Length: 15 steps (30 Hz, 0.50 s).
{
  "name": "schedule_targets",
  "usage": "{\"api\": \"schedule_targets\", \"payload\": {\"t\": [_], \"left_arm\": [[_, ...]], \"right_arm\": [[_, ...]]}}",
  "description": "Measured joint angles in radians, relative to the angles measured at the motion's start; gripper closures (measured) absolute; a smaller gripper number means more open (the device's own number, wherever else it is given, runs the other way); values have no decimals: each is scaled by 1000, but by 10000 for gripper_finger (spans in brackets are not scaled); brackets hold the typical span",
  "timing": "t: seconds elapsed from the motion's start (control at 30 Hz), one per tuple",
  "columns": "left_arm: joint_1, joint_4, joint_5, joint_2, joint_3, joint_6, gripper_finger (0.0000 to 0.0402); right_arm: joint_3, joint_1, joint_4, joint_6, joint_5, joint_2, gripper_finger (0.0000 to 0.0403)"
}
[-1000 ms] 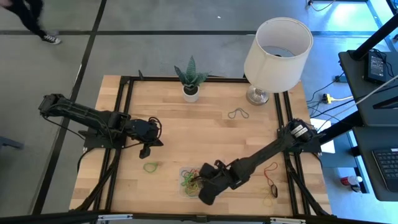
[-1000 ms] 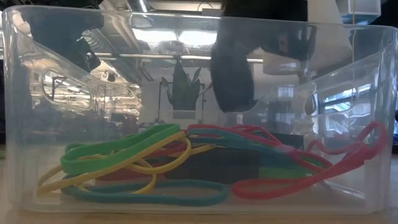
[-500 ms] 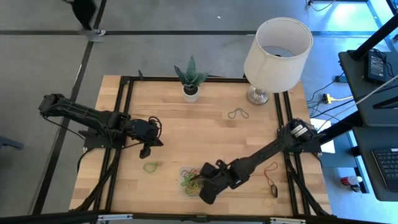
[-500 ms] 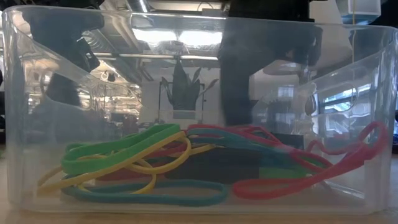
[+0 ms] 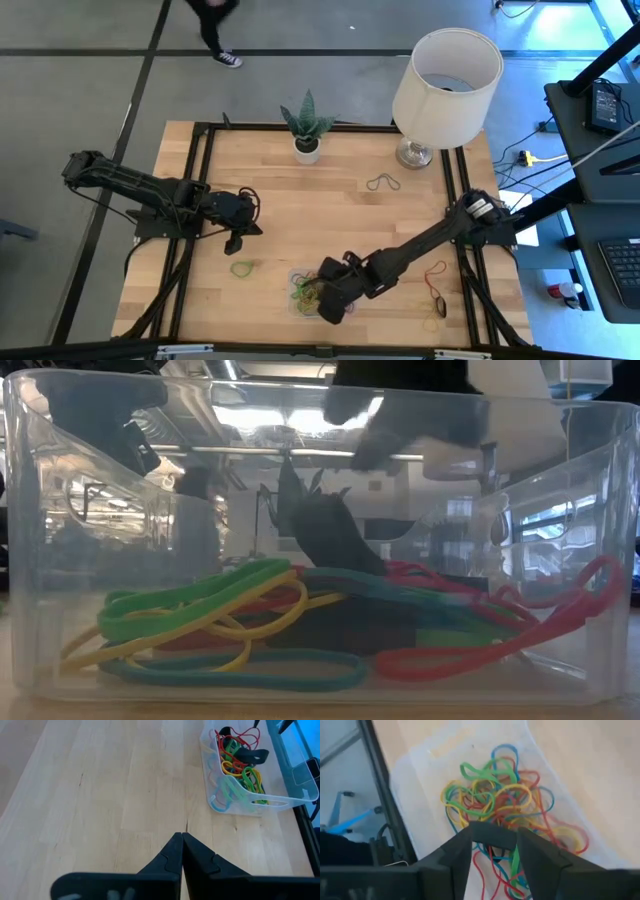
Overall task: Pick and place rubber bands into bin
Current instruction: Put the red rubber band into the transparent bin
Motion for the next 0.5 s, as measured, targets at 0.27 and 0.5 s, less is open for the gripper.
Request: {"api": "schedule_targets", "payload": {"t": [0.27,0.5], "left_arm": [[0,8,-1,0,0,54,398],[0,18,0,0,2,53,398]], "right_arm": [[178,-51,-252,-220,10,-3,320],[181,-50,-411,-275,9,-3,393]]}}
